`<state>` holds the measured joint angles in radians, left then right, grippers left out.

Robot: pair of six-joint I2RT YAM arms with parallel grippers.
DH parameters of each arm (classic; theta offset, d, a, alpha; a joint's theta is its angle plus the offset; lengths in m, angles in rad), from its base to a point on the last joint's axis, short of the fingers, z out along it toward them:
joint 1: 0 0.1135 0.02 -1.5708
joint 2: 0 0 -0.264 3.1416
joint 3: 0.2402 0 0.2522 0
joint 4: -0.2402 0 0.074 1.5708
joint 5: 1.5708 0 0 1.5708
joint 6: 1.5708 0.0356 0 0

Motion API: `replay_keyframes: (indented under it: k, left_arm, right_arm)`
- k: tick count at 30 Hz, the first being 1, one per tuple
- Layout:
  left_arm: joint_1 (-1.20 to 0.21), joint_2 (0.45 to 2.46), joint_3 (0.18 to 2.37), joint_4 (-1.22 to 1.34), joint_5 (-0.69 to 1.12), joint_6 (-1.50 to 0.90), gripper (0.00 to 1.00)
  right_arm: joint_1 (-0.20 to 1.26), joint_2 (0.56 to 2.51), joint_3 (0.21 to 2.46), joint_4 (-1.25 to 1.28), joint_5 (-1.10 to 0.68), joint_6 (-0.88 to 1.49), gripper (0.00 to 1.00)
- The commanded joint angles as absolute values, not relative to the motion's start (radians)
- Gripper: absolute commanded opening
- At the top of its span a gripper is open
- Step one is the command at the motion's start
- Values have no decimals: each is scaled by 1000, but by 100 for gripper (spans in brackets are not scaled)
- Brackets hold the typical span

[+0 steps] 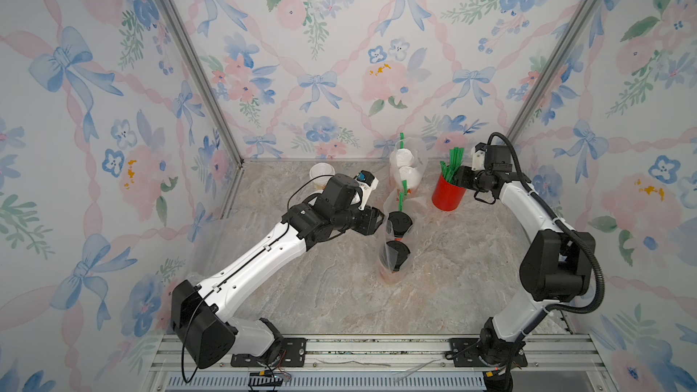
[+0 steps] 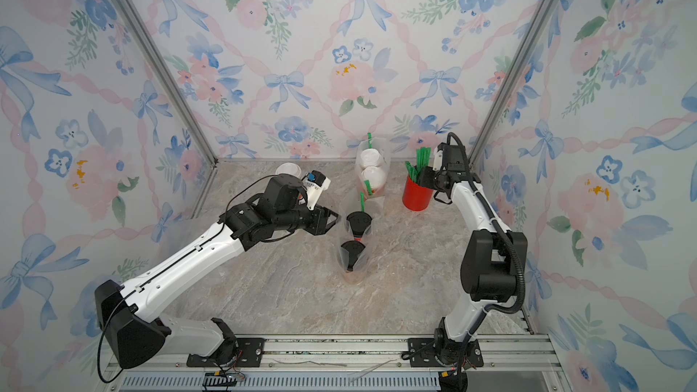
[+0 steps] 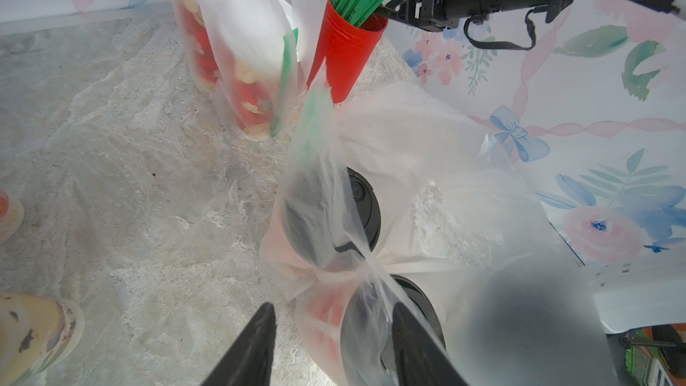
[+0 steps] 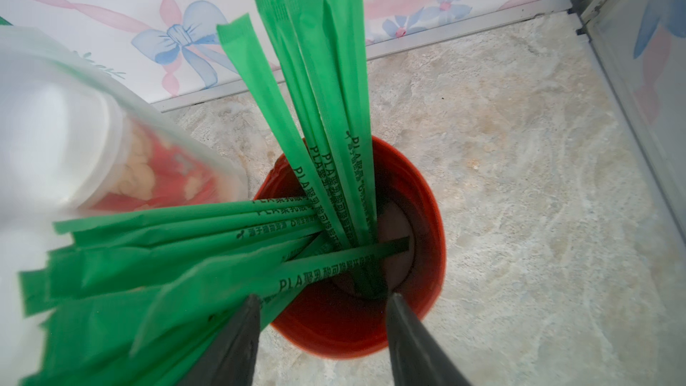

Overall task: Pack milk tea into plastic carrier bags
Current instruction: Pick up the straw from the container.

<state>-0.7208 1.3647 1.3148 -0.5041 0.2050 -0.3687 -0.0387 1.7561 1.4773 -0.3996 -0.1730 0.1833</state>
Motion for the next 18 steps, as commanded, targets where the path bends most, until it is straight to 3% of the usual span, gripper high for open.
replay_keyframes:
  k: [1, 5, 12, 18]
  left_arm:
    - [-722, 1377, 1342, -507, 206, -368, 52]
    - [-722, 1376, 1344, -507, 206, -367, 52]
    - [-722, 1377, 1345, -506, 208, -368, 52]
    - [-723, 1378, 1345, -506, 212, -368, 52]
  right_arm:
    - [-34, 1759, 1508, -389, -203, 176, 54]
    - [-21, 1740, 1499, -374, -257, 167, 53]
    - [3, 1692, 1465, -350, -202, 161, 63]
    - [3, 1741, 1520, -362, -153, 157, 50]
